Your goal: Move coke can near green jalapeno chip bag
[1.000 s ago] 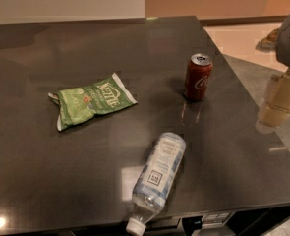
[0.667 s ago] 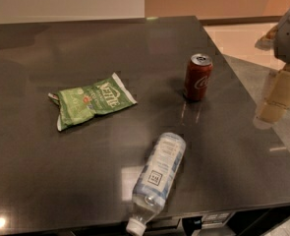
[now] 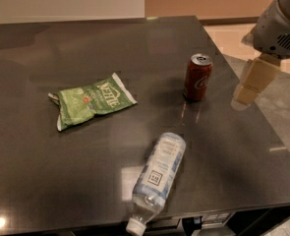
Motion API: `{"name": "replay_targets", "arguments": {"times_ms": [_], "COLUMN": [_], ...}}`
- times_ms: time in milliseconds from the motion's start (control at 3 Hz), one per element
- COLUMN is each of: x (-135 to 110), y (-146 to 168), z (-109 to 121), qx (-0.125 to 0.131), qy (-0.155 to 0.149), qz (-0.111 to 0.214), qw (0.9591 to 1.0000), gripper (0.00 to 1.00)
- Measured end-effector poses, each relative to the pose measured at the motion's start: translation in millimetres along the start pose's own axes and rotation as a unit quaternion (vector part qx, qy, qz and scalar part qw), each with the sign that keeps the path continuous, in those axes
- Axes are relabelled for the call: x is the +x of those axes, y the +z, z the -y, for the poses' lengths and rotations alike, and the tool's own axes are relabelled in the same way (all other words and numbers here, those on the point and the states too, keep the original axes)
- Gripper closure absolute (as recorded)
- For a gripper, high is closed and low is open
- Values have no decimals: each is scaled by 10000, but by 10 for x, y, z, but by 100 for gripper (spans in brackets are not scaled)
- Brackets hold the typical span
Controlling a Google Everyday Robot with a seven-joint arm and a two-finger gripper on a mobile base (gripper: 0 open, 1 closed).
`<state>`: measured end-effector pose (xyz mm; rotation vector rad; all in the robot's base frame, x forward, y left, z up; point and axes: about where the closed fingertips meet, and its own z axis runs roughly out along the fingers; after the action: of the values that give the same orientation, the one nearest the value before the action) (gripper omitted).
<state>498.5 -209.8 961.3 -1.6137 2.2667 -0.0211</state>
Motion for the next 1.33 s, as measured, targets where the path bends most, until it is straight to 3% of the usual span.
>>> {"name": "replay_targets", "arguments": {"times_ms": [667, 1333], "x": [-188, -354], "y": [358, 740], "z": [505, 757], "qx": [-132, -268], "qy": [483, 857], "qz": [563, 898], "qw": [9972, 9919], "gripper": [0, 0]}}
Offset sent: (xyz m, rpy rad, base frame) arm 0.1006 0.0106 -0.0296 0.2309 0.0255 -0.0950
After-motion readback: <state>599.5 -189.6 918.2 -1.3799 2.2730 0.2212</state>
